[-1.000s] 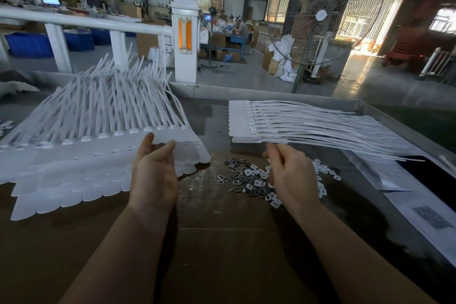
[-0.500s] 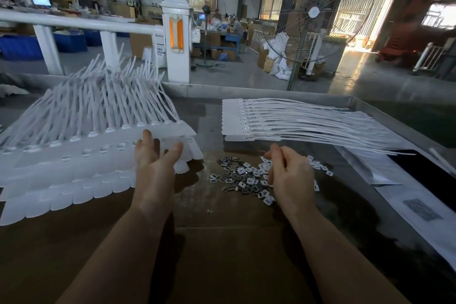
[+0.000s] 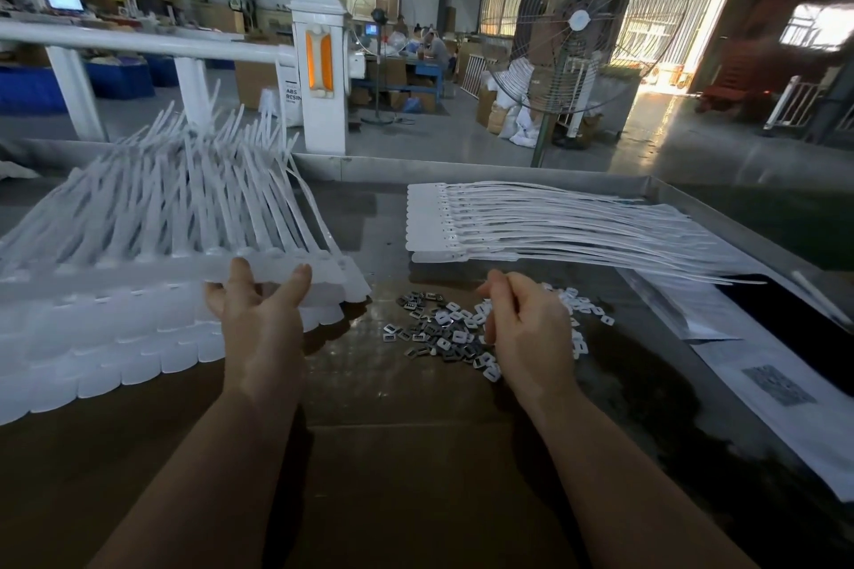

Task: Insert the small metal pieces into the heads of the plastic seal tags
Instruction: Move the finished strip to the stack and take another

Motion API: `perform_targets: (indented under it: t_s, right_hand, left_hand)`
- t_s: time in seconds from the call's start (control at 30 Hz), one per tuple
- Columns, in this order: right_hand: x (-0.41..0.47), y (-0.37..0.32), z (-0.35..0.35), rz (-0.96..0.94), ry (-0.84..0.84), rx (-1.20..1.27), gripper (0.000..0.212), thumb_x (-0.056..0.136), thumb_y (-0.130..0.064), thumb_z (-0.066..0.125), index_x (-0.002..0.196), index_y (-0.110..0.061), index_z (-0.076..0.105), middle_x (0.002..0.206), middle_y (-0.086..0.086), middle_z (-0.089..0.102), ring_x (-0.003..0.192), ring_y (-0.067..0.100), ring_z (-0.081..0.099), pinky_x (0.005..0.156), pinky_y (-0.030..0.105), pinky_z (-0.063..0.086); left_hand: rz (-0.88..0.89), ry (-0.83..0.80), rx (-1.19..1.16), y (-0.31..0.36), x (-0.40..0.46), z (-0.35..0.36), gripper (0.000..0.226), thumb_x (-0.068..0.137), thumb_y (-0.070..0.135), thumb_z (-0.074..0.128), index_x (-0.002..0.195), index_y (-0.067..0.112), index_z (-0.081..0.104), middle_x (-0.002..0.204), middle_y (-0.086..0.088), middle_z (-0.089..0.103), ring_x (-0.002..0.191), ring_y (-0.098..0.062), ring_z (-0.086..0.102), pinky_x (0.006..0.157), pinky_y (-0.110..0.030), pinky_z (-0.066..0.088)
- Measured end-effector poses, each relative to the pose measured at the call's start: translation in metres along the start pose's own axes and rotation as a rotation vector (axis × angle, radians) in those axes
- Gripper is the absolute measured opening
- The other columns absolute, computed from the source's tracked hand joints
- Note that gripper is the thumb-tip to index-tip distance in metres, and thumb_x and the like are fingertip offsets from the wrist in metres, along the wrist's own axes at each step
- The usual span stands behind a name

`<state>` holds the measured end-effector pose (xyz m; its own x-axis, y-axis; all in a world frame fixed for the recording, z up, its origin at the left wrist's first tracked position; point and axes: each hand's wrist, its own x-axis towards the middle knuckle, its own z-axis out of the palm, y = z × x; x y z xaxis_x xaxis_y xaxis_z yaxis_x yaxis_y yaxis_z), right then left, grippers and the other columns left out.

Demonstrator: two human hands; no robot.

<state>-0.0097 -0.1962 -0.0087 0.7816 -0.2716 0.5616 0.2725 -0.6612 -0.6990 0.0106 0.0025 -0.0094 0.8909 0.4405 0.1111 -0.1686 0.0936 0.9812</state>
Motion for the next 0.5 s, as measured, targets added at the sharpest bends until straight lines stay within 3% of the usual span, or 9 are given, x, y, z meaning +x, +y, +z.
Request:
perform_targets:
  t_s: [0.1,0.17,0.27,0.37,0.43,0.5]
  right_hand:
    - [0.000,0.001,0.000,0.005,-0.002,0.010,0.036,0.097,-0.027,0.043,0.081,-0.005,0.066,0.058,0.000,0.055,0.057,0.022,0.056,0.061,0.044,0.049]
    - [0.001,0.001,0.000,0.024,-0.031,0.052,0.031,0.096,-0.025,0.047,0.080,-0.005,0.065,0.060,0.003,0.058,0.060,0.024,0.057,0.062,0.045,0.050]
    - [0.001,-0.003,-0.001,0.062,-0.157,0.155,0.010,0.090,-0.016,0.058,0.092,-0.012,0.067,0.077,0.001,0.066,0.075,0.016,0.063,0.072,0.035,0.055]
    - [0.001,-0.005,-0.002,0.089,-0.286,0.238,0.027,0.085,-0.012,0.066,0.111,-0.015,0.063,0.096,-0.004,0.068,0.089,0.005,0.064,0.079,0.017,0.051]
    - [0.002,-0.006,-0.002,0.114,-0.361,0.370,0.044,0.082,-0.010,0.069,0.123,-0.019,0.056,0.107,-0.004,0.066,0.098,0.002,0.062,0.084,0.013,0.049]
    - [0.003,-0.005,-0.003,0.127,-0.441,0.535,0.059,0.078,-0.007,0.072,0.130,-0.024,0.049,0.120,-0.003,0.061,0.110,-0.001,0.058,0.088,0.013,0.047]
  left_hand:
    - [0.227,-0.070,0.153,0.002,-0.009,0.006,0.070,0.090,0.019,0.058,0.148,0.014,0.018,0.154,0.003,-0.001,0.129,-0.014,0.034,0.097,-0.015,0.036]
    - [0.343,-0.116,0.311,0.002,-0.013,0.011,0.075,0.090,0.014,0.058,0.149,0.011,0.012,0.155,0.001,-0.006,0.137,-0.020,0.028,0.111,-0.031,0.031]
    - [0.486,-0.182,0.560,0.002,-0.023,0.018,0.077,0.088,0.011,0.060,0.148,0.008,0.012,0.156,-0.006,-0.008,0.144,-0.024,0.011,0.114,-0.040,0.025]
    - [0.733,-0.303,0.675,0.000,-0.031,0.025,0.068,0.086,0.006,0.062,0.143,0.004,0.024,0.153,-0.001,-0.006,0.143,-0.028,0.006,0.112,-0.038,0.022]
    - [0.795,-0.398,0.733,-0.001,-0.033,0.027,0.070,0.086,0.003,0.060,0.143,0.001,0.019,0.148,0.003,-0.003,0.142,-0.024,0.008,0.115,-0.029,0.014]
    - [0.865,-0.509,0.779,-0.004,-0.034,0.028,0.070,0.083,-0.001,0.060,0.142,-0.002,0.022,0.150,0.005,-0.001,0.140,-0.019,0.012,0.115,-0.036,0.020]
